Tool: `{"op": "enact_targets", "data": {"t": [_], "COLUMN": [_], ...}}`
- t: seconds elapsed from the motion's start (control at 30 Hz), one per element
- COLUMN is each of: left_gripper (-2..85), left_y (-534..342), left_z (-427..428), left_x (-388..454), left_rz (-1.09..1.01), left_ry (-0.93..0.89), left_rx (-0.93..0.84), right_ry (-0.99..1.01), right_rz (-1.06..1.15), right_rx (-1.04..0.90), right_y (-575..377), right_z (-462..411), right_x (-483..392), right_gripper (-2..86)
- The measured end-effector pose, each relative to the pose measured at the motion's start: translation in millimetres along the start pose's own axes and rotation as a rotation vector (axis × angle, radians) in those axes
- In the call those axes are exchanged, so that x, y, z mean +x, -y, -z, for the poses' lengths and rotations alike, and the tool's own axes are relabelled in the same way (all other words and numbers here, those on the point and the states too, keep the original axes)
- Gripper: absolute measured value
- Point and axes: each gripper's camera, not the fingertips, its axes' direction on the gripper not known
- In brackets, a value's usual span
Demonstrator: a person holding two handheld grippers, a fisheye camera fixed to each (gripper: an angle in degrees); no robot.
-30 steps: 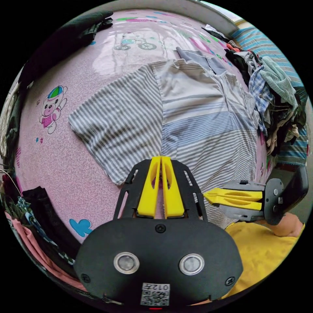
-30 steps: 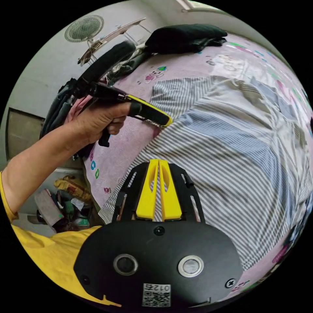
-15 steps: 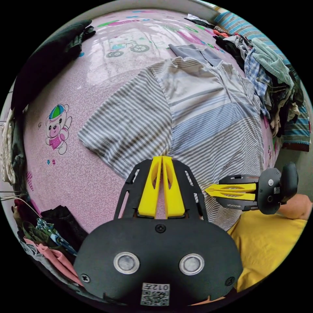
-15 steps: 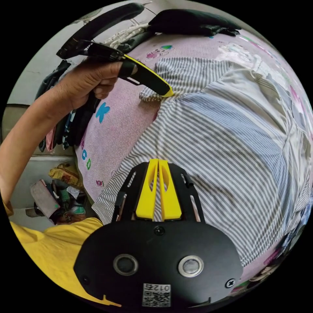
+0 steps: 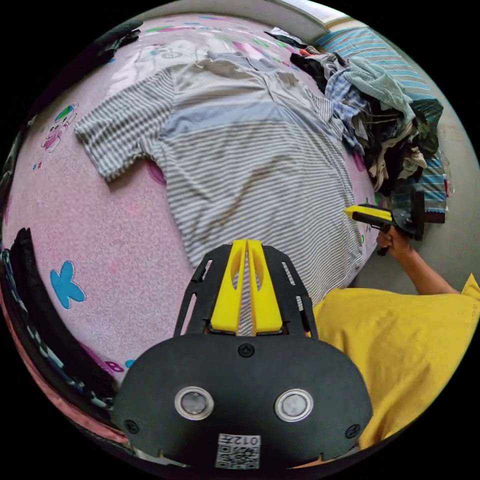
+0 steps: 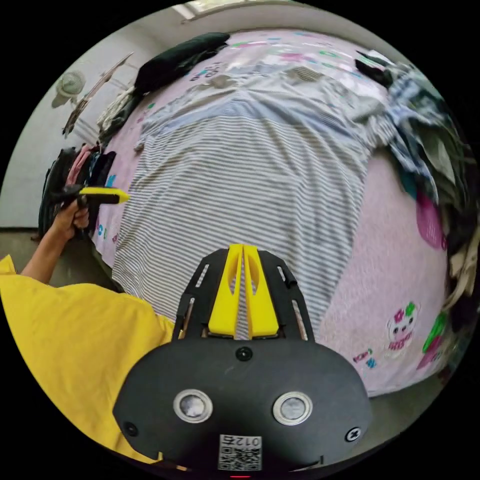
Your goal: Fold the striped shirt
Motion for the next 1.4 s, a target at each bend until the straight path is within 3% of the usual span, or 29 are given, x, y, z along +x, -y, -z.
{"op": "enact_targets", "data": {"t": [0.13,0.47,0.77,0.93,1.13,1.4], "left_gripper": [0.4,0.4,0.4,0.4,0.4,0.4], "left_y": [-38.6,-103.4,-139.3,-111.9,-0.8,59.0], "left_z": [-33.3,-75.3,-96.2,-63.3,-89.0,-199.9], "left_x": [26.1,74.6,91.5,117.7,203.2,309.3], "left_rz": [-0.008,0.011,0.071,0.035,-0.196,-0.472], "left_ry": [0.003,0.070,-0.029,0.006,-0.070,-0.057], "left_rx": [-0.078,-0.156,-0.200,-0.086,-0.071,-0.433], "right_ry": [-0.005,-0.094,-0.108,-0.104,-0.115,-0.031], "right_rz": [-0.089,0.020,0.049,0.058,-0.068,-0.176], "right_rx": [-0.007,-0.107,-0.267,-0.100,0.071,0.024], "right_y": [-46.6,-109.5,-121.3,-99.6,-51.0,-44.6], "right_z": [4.4,12.3,38.3,76.1,95.0,113.0], "right_x": [27.4,48.5,79.1,85.4,124.7,195.7], "right_gripper": [0.1,-0.1,-0.1,0.0,0.0,0.2]}}
